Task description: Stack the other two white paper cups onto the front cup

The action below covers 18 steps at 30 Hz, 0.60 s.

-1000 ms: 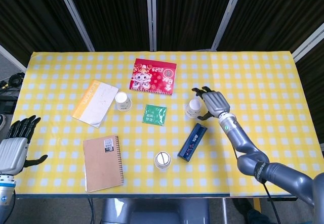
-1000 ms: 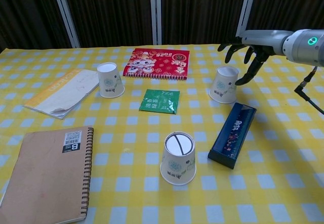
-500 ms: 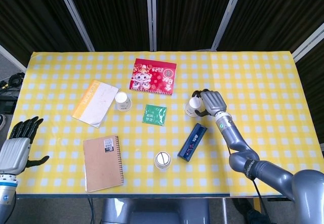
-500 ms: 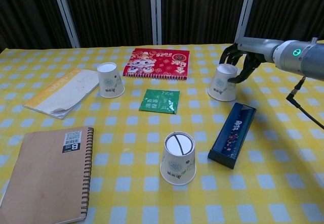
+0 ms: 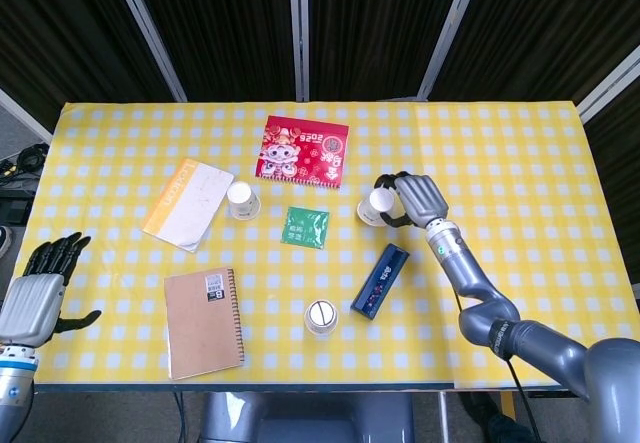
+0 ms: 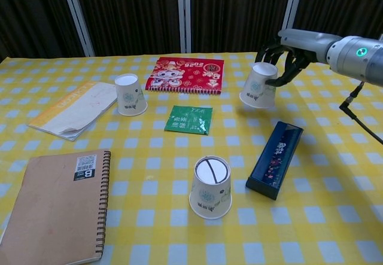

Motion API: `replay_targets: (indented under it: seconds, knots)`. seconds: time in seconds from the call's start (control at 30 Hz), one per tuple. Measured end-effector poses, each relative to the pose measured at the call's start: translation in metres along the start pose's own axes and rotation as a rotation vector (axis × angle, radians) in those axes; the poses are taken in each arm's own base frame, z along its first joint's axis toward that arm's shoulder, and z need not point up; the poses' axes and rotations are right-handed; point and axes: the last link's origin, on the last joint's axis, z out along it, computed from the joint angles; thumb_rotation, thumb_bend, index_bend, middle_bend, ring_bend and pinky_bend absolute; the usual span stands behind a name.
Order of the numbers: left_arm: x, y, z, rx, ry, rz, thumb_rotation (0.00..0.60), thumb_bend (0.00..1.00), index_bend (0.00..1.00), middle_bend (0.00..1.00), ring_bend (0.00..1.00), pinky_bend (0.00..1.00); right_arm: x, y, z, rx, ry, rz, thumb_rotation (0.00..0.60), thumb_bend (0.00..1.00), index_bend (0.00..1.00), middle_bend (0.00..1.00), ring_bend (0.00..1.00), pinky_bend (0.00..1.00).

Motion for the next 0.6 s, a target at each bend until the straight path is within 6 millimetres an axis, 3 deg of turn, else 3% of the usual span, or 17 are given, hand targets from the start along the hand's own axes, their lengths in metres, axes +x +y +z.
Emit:
replay_targets:
  seconds: [0.2, 0.43, 0.6]
  knots:
    - [0.003, 0.002, -0.004, -0.032, -0.005, -0.032, 0.600, 0.00, 0.00, 0.00, 0.00, 0.00, 0.020, -0.022, -0.031, 0.116, 0.016, 0.012, 0.600, 0.24, 0.38, 0.42, 0.31, 0.45]
    - [0.007, 0.002, -0.007, -0.057, -0.006, -0.054, 0.600, 0.00, 0.00, 0.00, 0.00, 0.00, 0.035, -0.055, -0.090, 0.266, -0.024, 0.006, 0.600, 0.24, 0.38, 0.42, 0.31, 0.45]
    - [0.009, 0.001, -0.010, -0.060, -0.005, -0.062, 0.600, 0.00, 0.00, 0.00, 0.00, 0.00, 0.035, -0.076, -0.130, 0.368, -0.069, -0.041, 0.600, 0.24, 0.38, 0.42, 0.31, 0.45]
